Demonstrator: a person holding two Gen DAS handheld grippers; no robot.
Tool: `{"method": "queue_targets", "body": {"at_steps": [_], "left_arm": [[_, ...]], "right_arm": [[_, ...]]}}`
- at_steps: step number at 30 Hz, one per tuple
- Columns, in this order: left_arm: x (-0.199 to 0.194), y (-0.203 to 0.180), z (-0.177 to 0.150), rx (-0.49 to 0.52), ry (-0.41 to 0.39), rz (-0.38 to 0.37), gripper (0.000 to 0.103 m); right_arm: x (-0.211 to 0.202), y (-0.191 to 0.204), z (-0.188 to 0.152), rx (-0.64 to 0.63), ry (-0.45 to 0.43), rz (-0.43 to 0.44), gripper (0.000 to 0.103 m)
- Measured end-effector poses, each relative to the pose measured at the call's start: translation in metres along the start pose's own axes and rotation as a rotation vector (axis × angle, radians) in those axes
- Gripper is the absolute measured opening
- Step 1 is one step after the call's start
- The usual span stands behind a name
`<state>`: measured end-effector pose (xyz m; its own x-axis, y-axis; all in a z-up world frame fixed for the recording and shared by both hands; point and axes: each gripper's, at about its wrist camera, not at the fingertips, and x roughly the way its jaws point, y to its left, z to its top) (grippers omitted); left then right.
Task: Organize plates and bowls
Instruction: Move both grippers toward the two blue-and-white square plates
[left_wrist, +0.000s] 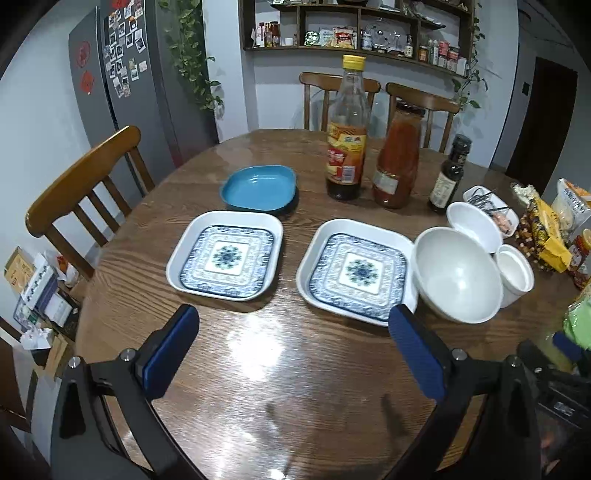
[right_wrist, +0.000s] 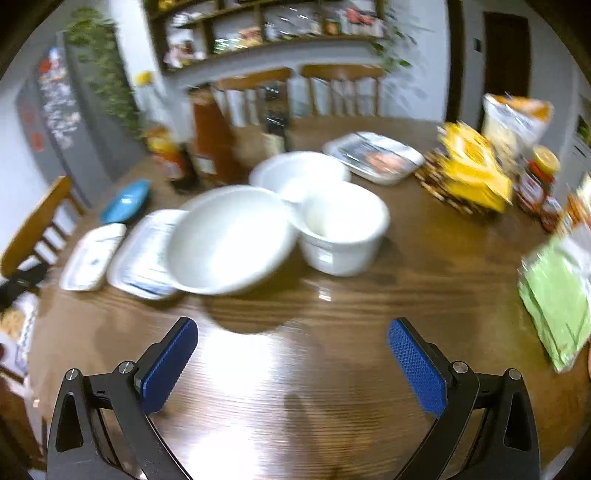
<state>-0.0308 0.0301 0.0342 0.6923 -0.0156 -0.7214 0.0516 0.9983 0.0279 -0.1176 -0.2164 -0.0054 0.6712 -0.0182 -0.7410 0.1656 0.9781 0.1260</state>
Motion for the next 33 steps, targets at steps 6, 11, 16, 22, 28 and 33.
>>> {"method": "queue_targets", "body": {"at_steps": [6,11,16,22,28,33], "left_arm": [[0.002,0.014,-0.001,0.008,0.009,0.007,0.103],[0.006,0.030,-0.001,0.010,0.023,-0.005,0.103],[0.011,0.042,-0.003,0.013,0.040,-0.029,0.103],[0.017,0.054,-0.003,0.021,0.049,-0.071,0.103],[0.022,0.063,-0.003,0.038,0.045,-0.095,0.103],[0.024,0.068,-0.003,0.054,0.039,-0.109,0.103]], "right_arm": [[-0.008,0.061,0.013,-0.087,-0.025,0.107,0.103],[-0.003,0.081,0.018,-0.105,-0.015,0.124,0.103],[0.001,0.094,0.015,-0.096,-0.002,0.116,0.103],[0.007,0.107,0.012,-0.087,0.007,0.112,0.103],[0.008,0.124,0.008,-0.094,-0.002,0.107,0.103],[0.010,0.131,0.006,-0.085,-0.009,0.104,0.103]]}}
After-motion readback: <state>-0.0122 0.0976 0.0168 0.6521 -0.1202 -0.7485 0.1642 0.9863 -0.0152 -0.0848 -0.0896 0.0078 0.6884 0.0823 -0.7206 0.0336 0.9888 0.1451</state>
